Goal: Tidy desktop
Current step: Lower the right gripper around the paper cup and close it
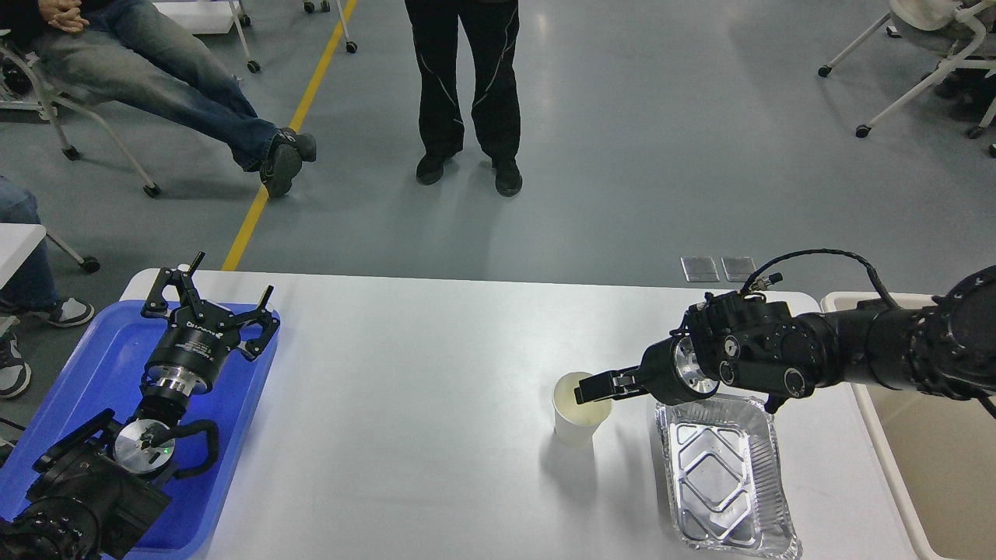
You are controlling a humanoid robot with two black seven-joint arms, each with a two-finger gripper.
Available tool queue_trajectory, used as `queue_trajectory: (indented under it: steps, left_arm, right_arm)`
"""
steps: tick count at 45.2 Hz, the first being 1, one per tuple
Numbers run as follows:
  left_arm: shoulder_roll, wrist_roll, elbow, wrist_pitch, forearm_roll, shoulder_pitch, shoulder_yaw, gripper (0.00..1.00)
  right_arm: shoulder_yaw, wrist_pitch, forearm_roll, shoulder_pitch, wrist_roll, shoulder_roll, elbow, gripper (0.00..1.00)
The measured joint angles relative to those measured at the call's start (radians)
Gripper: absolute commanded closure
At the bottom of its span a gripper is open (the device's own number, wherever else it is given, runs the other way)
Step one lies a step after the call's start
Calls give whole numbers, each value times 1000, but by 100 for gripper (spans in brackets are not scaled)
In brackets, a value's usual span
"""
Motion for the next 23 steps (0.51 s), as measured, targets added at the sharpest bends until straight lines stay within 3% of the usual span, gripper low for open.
queue_trajectory:
  steps: [6, 13, 16, 23]
  left_arm:
    - [0, 0, 0, 0, 0, 0, 0, 0]
    - [0, 0, 0, 0, 0, 0, 0, 0]
    - [0, 0, 0, 0, 0, 0, 0, 0]
    - [0, 0, 0, 0, 0, 0, 0, 0]
  right_arm:
    - [-1, -4, 0, -8, 0, 1, -9, 7]
    - [-1, -8, -1, -21, 1, 10, -22, 21]
    - [-2, -10, -4, -27, 2, 17, -28, 22]
    - [-2, -20, -10, -40, 3, 29, -37, 51]
